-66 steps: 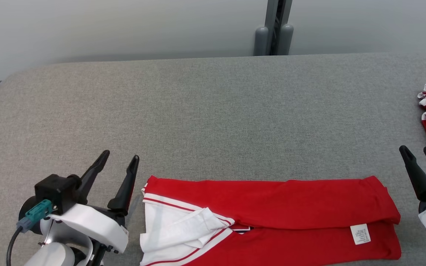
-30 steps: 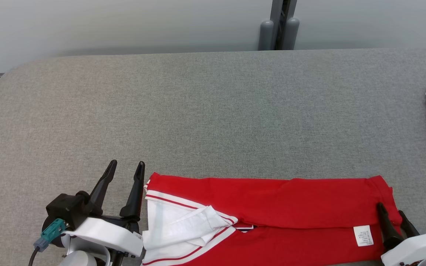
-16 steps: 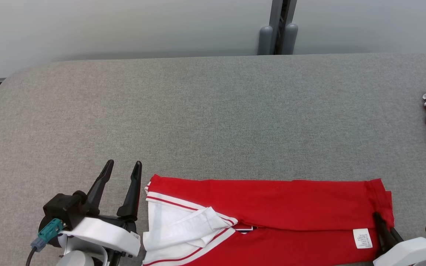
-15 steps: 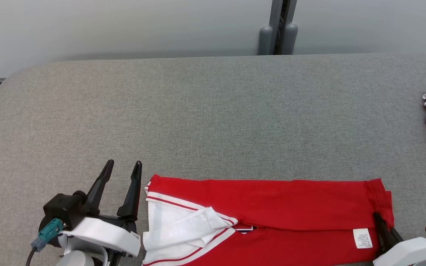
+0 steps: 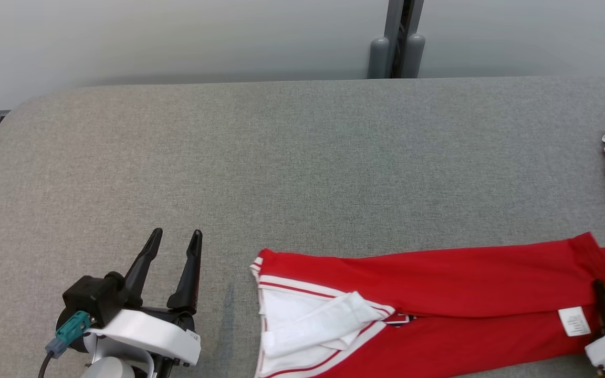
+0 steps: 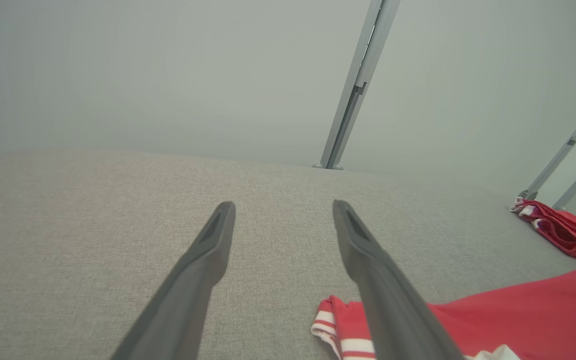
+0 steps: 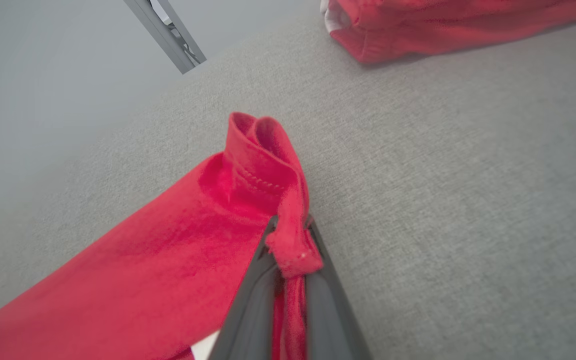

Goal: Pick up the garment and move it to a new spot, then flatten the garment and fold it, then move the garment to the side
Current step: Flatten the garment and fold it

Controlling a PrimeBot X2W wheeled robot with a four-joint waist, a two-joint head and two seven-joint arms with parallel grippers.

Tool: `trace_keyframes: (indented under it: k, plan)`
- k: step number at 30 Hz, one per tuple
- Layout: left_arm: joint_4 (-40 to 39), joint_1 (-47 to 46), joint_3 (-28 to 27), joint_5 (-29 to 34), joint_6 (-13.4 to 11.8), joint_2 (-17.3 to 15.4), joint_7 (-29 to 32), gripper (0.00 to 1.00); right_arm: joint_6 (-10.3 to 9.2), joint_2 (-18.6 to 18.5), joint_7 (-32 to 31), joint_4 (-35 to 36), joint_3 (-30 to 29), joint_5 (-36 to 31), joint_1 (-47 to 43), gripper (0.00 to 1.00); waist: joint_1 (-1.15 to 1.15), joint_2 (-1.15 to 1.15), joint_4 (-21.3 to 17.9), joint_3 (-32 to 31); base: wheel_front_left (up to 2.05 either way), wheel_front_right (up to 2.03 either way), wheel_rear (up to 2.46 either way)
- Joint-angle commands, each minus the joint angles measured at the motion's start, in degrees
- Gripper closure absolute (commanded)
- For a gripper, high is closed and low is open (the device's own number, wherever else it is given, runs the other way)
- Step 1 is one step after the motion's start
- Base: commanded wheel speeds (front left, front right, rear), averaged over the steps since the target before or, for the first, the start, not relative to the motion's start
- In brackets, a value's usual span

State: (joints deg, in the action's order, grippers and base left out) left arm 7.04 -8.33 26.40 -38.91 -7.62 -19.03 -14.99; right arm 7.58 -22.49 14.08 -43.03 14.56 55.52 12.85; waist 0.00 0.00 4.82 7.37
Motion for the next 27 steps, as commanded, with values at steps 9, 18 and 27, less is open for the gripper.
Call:
trace_keyframes:
  k: [9, 18, 27]
  plan:
    - [0.3, 0.3, -0.4, -0.3, -0.1, 0.3, -0.2, 0.00, -0.11, -2.8, 0.7, 0.9, 0.8, 0.1, 1.3, 1.00, 0.00, 0.00, -0.1, -0.6, 0.00, 0.00, 0.00]
    - [0.3, 1.7, -1.2, -0.4, -0.4, 0.4, -0.2, 0.00, -0.10, -2.4, -2.4, 13.8, 4.5, 1.1, -2.4, 1.00, 0.00, 0.00, -1.2, -2.3, 0.00, 0.00, 0.00]
    - [-0.4, 1.5, -1.6, -0.4, -0.6, -0.1, -0.2, 0.00, -0.09, 3.9, -10.7, 30.1, 4.0, 4.8, -6.9, 1.00, 0.00, 0.00, -2.3, -2.9, 0.00, 0.00, 0.00]
